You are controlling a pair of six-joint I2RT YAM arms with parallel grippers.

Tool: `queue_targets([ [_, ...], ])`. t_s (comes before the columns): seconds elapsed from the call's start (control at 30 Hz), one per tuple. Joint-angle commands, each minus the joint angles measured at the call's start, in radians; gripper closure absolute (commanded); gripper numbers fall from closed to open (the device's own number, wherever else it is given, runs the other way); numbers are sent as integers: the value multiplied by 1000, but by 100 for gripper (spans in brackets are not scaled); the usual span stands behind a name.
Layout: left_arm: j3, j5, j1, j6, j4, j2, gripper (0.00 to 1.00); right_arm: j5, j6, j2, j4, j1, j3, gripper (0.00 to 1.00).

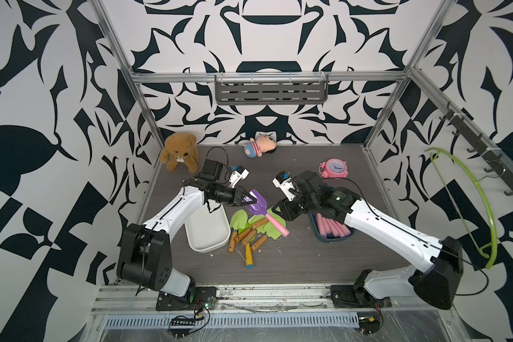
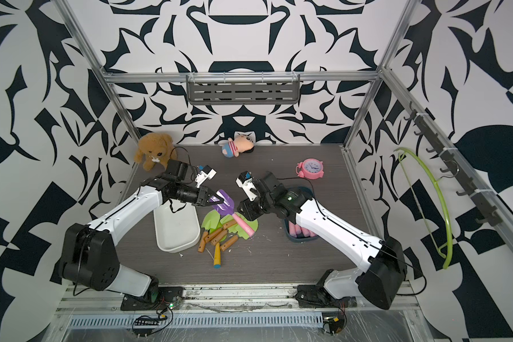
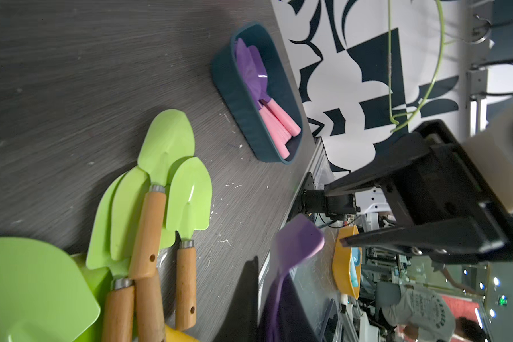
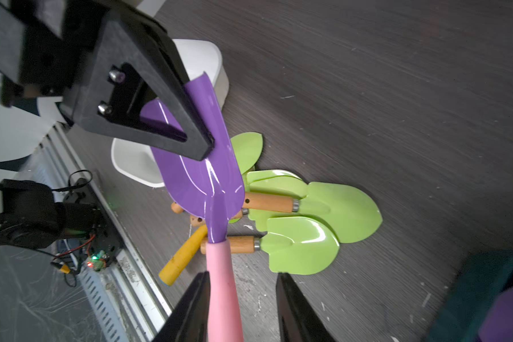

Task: Sort the small shovels by color and place them into the storage box
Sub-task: Pick up the shovel from the center of the board.

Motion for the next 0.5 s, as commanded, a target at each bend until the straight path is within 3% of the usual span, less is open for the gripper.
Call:
queue_targets([
  [0.0,-17,-61,-3,-115,26,10,100,78,-70,24,-111,19,74,59],
  [0.47,-12,-98,-18,-187,34,19,100,93,-157,199,-240,113,257,60],
])
